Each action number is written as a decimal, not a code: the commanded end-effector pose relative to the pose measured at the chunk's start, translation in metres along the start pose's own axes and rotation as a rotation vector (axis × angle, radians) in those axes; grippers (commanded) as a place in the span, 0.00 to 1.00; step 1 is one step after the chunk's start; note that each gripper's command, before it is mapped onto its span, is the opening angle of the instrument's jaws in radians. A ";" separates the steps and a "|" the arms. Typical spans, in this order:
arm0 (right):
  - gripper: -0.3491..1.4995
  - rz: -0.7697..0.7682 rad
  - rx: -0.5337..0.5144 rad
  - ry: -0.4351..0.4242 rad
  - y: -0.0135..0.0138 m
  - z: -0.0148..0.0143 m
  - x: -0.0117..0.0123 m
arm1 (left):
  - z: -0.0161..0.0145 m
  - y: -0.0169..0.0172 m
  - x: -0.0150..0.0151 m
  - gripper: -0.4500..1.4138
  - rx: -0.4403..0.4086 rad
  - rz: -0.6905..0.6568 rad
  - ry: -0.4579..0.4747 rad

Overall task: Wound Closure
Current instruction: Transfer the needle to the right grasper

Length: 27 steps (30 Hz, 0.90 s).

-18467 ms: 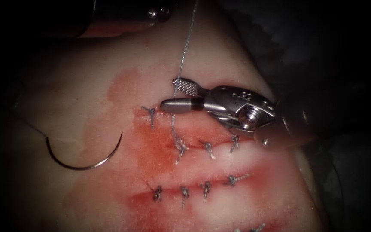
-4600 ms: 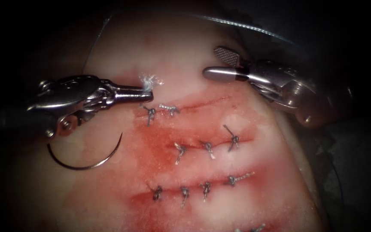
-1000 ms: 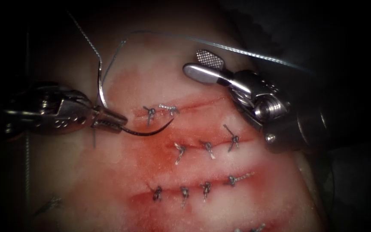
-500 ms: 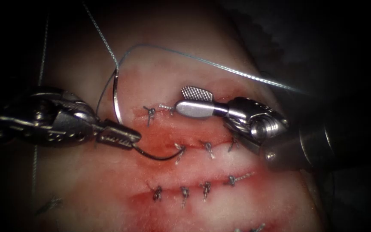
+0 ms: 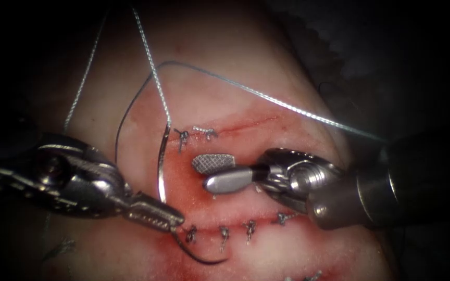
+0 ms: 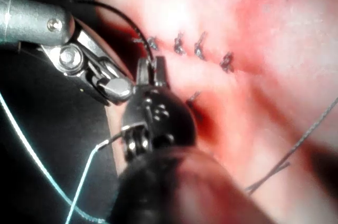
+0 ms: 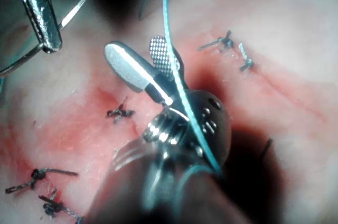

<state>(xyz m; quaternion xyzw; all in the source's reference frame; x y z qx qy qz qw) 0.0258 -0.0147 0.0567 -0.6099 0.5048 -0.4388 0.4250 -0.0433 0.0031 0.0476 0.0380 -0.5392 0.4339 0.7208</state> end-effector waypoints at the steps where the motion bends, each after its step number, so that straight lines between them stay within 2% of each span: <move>1: 0.69 -0.004 -0.013 -0.013 -0.0008 0.0011 0.0005 | 0.0006 0.0005 0.0007 0.00 -0.003 0.011 -0.004; 11: 0.69 -0.022 -0.048 -0.046 -0.0016 0.0027 0.0003 | 0.0021 0.0001 0.0012 0.00 0.008 0.062 -0.047; 15: 0.66 -0.022 -0.072 -0.054 -0.0014 0.0029 0.0003 | 0.0021 0.0001 0.0013 0.00 0.010 0.075 -0.047; 17: 0.60 -0.026 -0.076 -0.054 -0.0012 0.0030 0.0003 | 0.0022 0.0000 0.0014 0.00 0.012 0.078 -0.050; 21: 0.59 -0.038 -0.094 -0.047 -0.0010 0.0032 0.0003 | 0.0023 0.0000 0.0015 0.00 0.013 0.082 -0.050; 24: 0.52 -0.038 -0.099 -0.045 -0.0010 0.0035 0.0004 | 0.0023 0.0000 0.0016 0.00 0.006 0.085 -0.050; 27: 0.52 -0.028 -0.123 -0.024 -0.0005 0.0030 0.0006 | 0.0019 -0.0001 0.0017 0.00 0.008 0.094 -0.052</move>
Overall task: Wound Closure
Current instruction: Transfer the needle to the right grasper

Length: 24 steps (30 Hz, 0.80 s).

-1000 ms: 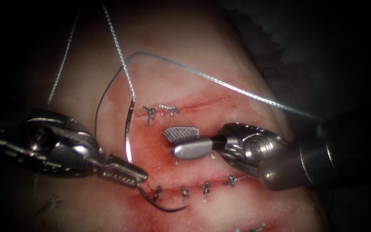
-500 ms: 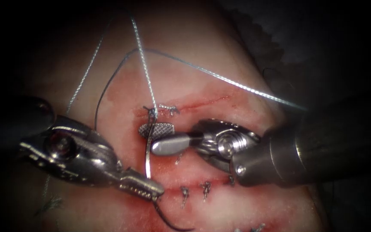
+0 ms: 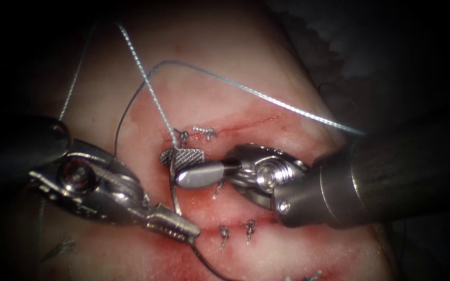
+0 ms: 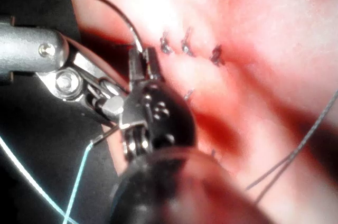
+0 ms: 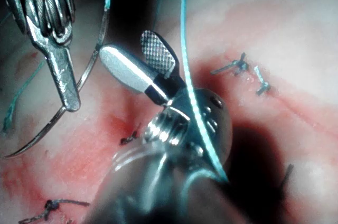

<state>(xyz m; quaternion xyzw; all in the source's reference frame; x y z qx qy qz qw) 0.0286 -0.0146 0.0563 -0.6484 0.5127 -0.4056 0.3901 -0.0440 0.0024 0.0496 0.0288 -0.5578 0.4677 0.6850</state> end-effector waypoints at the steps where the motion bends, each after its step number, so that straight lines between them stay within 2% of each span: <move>1: 0.55 -0.004 -0.013 0.013 -0.0001 0.0001 0.0005 | 0.0001 0.0006 0.0006 0.00 -0.003 0.003 0.005; 20: 0.53 -0.045 -0.109 0.030 0.0005 0.0017 0.0004 | 0.0007 0.0002 0.0008 0.00 0.002 0.013 0.003; 22: 0.45 -0.058 -0.110 0.023 0.0002 0.0023 0.0004 | 0.0008 0.0001 0.0008 0.00 0.003 0.016 0.001; 23: 0.45 -0.058 -0.110 0.023 0.0002 0.0023 0.0004 | 0.0008 0.0001 0.0008 0.00 0.003 0.016 0.001; 24: 0.21 -0.059 -0.107 0.014 -0.0001 0.0027 0.0003 | 0.0009 0.0002 0.0008 0.00 0.004 0.017 0.000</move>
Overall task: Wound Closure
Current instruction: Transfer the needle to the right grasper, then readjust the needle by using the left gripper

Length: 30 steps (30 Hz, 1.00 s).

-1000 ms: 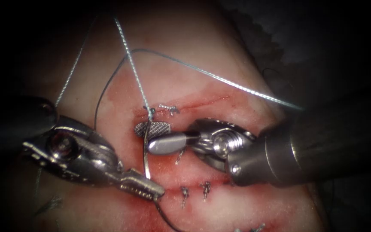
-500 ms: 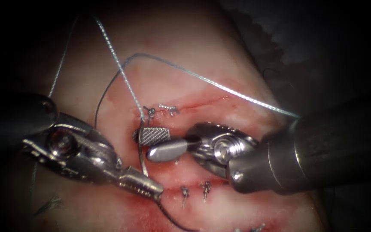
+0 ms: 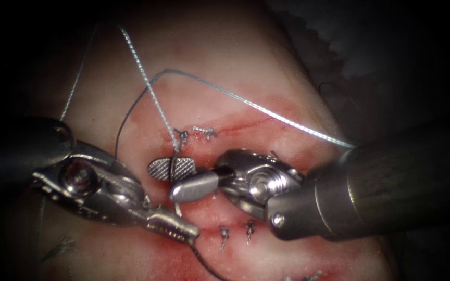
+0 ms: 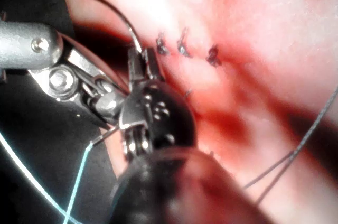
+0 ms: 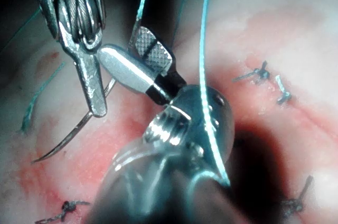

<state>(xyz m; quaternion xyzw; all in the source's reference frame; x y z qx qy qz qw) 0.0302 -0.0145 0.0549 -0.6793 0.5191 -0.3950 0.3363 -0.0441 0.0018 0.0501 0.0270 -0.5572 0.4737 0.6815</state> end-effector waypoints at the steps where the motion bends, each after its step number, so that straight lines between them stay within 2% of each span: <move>1: 0.03 -0.001 0.003 -0.008 -0.0009 0.0007 0.0003 | 0.0003 0.0006 0.0007 0.00 -0.001 0.004 0.001; 2: 0.00 -0.007 0.004 -0.011 -0.0010 0.0008 0.0002 | 0.0003 0.0006 0.0007 0.00 -0.001 0.004 0.000; 6: 0.00 0.002 -0.004 0.004 -0.0016 0.0008 -0.0003 | 0.0002 0.0007 0.0007 0.02 -0.001 -0.043 -0.001; 7: 0.00 0.005 -0.007 0.010 -0.0018 0.0007 -0.0006 | 0.0001 0.0008 0.0007 0.10 0.000 -0.097 -0.004; 8: 0.00 0.012 0.001 0.002 -0.0019 0.0005 -0.0010 | -0.0001 0.0013 0.0010 0.40 -0.007 -0.205 0.002; 9: 0.00 0.012 0.001 0.002 -0.0019 0.0005 -0.0010 | -0.0001 0.0013 0.0010 0.40 -0.007 -0.205 0.002; 10: 0.00 0.016 0.007 -0.004 -0.0019 0.0003 -0.0013 | -0.0003 0.0017 0.0012 0.52 -0.011 -0.248 0.005; 12: 0.00 0.006 0.017 -0.019 -0.0020 0.0001 -0.0017 | -0.0008 0.0023 0.0015 0.67 -0.016 -0.374 0.006; 14: 0.00 -0.044 0.031 -0.045 -0.0021 -0.0002 -0.0026 | -0.0016 0.0029 0.0016 0.67 -0.036 -0.441 0.005; 16: 0.00 -0.101 0.043 -0.059 -0.0022 -0.0007 -0.0039 | -0.0025 0.0034 0.0014 0.60 -0.077 -0.522 0.010; 17: 0.00 -0.171 0.081 -0.055 -0.0022 -0.0015 -0.0049 | -0.0033 0.0038 0.0013 0.60 -0.127 -0.617 0.031; 18: 0.00 -0.211 0.110 -0.051 -0.0021 -0.0021 -0.0054 | -0.0039 0.0043 0.0014 0.45 -0.158 -0.690 0.039; 19: 0.00 -0.211 0.110 -0.051 -0.0021 -0.0021 -0.0054 | -0.0039 0.0043 0.0014 0.45 -0.158 -0.690 0.039; 20: 0.00 -0.261 0.151 -0.038 -0.0020 -0.0032 -0.0060 | -0.0049 0.0051 0.0017 0.40 -0.207 -0.872 0.031; 21: 0.00 -0.261 0.151 -0.038 -0.0020 -0.0032 -0.0060 | -0.0049 0.0051 0.0017 0.40 -0.207 -0.872 0.031; 24: 0.00 -0.367 0.270 -0.029 -0.0017 -0.0042 -0.0070 | -0.0069 0.0061 0.0023 0.45 -0.323 -1.403 0.010; 26: 0.00 -0.554 0.440 -0.004 -0.0010 -0.0040 -0.0072 | -0.0081 0.0060 0.0026 0.46 -0.410 -1.734 -0.010; 27: 0.00 -0.590 0.484 0.013 -0.0006 -0.0039 -0.0071 | -0.0085 0.0057 0.0028 0.46 -0.445 -1.884 -0.029; 28: 0.00 -0.612 0.554 0.034 0.0006 -0.0036 -0.0069 | -0.0093 0.0048 0.0034 0.44 -0.522 -2.093 -0.053; 29: 0.00 -0.637 0.566 0.033 0.0009 -0.0033 -0.0070 | -0.0095 0.0042 0.0038 0.44 -0.555 -2.175 -0.067; 30: 0.00 -0.637 0.566 0.033 0.0009 -0.0033 -0.0070 | -0.0095 0.0042 0.0038 0.44 -0.555 -2.175 -0.067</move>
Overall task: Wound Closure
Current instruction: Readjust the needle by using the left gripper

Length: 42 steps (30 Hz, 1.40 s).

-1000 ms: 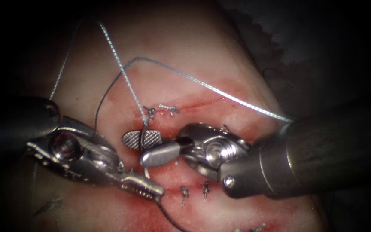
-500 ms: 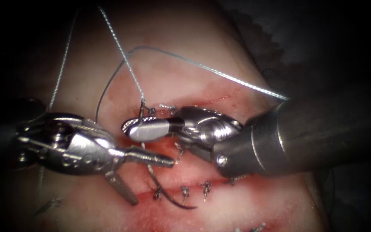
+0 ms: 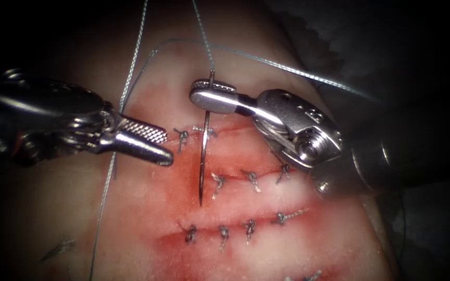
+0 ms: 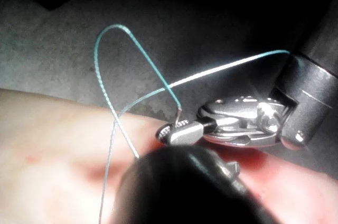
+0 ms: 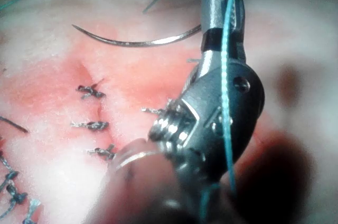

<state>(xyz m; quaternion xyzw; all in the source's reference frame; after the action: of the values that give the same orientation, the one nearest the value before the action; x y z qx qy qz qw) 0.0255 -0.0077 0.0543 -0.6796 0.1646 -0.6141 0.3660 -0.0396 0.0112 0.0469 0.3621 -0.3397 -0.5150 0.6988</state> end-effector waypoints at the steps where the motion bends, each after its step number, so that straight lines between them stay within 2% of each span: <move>1: 0.00 -0.037 0.001 0.000 0.0005 0.0004 0.0000 | 0.0004 0.0011 -0.0007 0.44 -0.009 -0.118 -0.006; 2: 0.00 -0.065 -0.009 -0.008 0.0008 0.0007 -0.0005 | 0.0005 0.0018 -0.0007 0.44 -0.015 -0.234 -0.011; 3: 0.00 -0.128 -0.022 -0.036 0.0012 0.0010 -0.0008 | 0.0012 0.0034 -0.0006 0.50 -0.031 -0.359 -0.031; 4: 0.00 -0.168 -0.016 -0.059 0.0015 0.0012 -0.0008 | 0.0016 0.0041 -0.0003 0.55 -0.033 -0.402 -0.040; 5: 0.00 -0.168 -0.016 -0.059 0.0015 0.0012 -0.0008 | 0.0016 0.0041 -0.0003 0.55 -0.033 -0.402 -0.040; 6: 0.00 -0.193 -0.008 -0.073 0.0018 0.0013 -0.0006 | 0.0025 0.0054 0.0005 0.57 -0.029 -0.460 -0.064; 10: 0.00 -0.194 -0.016 -0.073 0.0021 0.0016 -0.0005 | 0.0043 0.0071 0.0018 0.61 -0.039 -0.468 -0.096; 11: 0.00 -0.200 -0.033 -0.071 0.0021 0.0016 -0.0004 | 0.0056 0.0079 0.0025 0.63 -0.030 -0.494 -0.081; 12: 0.00 -0.200 -0.033 -0.071 0.0021 0.0016 -0.0004 | 0.0056 0.0079 0.0025 0.63 -0.030 -0.494 -0.081; 13: 0.00 -0.198 -0.036 -0.072 0.0021 0.0017 -0.0004 | 0.0067 0.0082 0.0030 0.63 0.007 -0.524 -0.042; 14: 0.00 -0.198 -0.036 -0.072 0.0021 0.0017 -0.0004 | 0.0067 0.0082 0.0030 0.63 0.007 -0.524 -0.042; 17: 0.00 -0.197 -0.041 -0.071 0.0021 0.0017 -0.0003 | 0.0075 0.0080 0.0035 0.63 0.084 -0.554 -0.018; 19: 0.00 -0.198 -0.053 -0.071 0.0022 0.0018 -0.0003 | 0.0080 0.0074 0.0036 0.58 0.141 -0.572 -0.020; 25: 0.00 -0.199 -0.059 -0.071 0.0024 0.0020 -0.0001 | 0.0089 0.0063 0.0039 0.58 0.198 -0.570 0.007; 28: 0.00 -0.199 -0.059 -0.071 0.0024 0.0020 -0.0001 | 0.0091 0.0060 0.0040 0.50 0.204 -0.566 0.013; 29: 0.00 -0.199 -0.062 -0.070 0.0024 0.0020 -0.0001 | 0.0093 0.0057 0.0041 0.31 0.221 -0.561 0.024; 30: 0.00 -0.199 -0.062 -0.070 0.0024 0.0020 -0.0001 | 0.0093 0.0057 0.0041 0.31 0.221 -0.561 0.024; 31: 0.00 -0.199 -0.065 -0.070 0.0024 0.0020 -0.0001 | 0.0093 0.0056 0.0042 0.00 0.242 -0.556 0.034; 35: 0.00 -0.199 -0.068 -0.070 0.0024 0.0020 -0.0001 | 0.0091 0.0049 0.0042 0.00 0.266 -0.590 0.055; 36: 0.39 -0.174 -0.070 -0.072 0.0023 0.0020 -0.0002 | 0.0089 0.0048 0.0042 0.00 0.258 -0.669 0.048; 37: 0.50 -0.168 -0.070 -0.073 0.0022 0.0019 -0.0002 | 0.0088 0.0049 0.0042 0.00 0.242 -0.706 0.042; 38: 0.58 -0.167 -0.070 -0.073 0.0022 0.0019 -0.0003 | 0.0088 0.0049 0.0042 0.00 0.231 -0.731 0.033; 39: 0.58 -0.167 -0.070 -0.073 0.0022 0.0019 -0.0003 | 0.0088 0.0049 0.0042 0.00 0.231 -0.731 0.033; 40: 0.64 -0.161 -0.071 -0.074 0.0022 0.0019 -0.0003 | 0.0087 0.0050 0.0043 0.00 0.222 -0.755 0.028; 42: 0.67 -0.161 -0.071 -0.074 0.0022 0.0018 -0.0004 | 0.0087 0.0050 0.0043 0.00 0.208 -0.773 0.027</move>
<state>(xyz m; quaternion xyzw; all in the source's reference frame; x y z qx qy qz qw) 0.0270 -0.0081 0.0522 -0.7248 0.1172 -0.6105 0.2971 -0.0429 0.0061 0.0557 0.5394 -0.2187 -0.6986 0.4161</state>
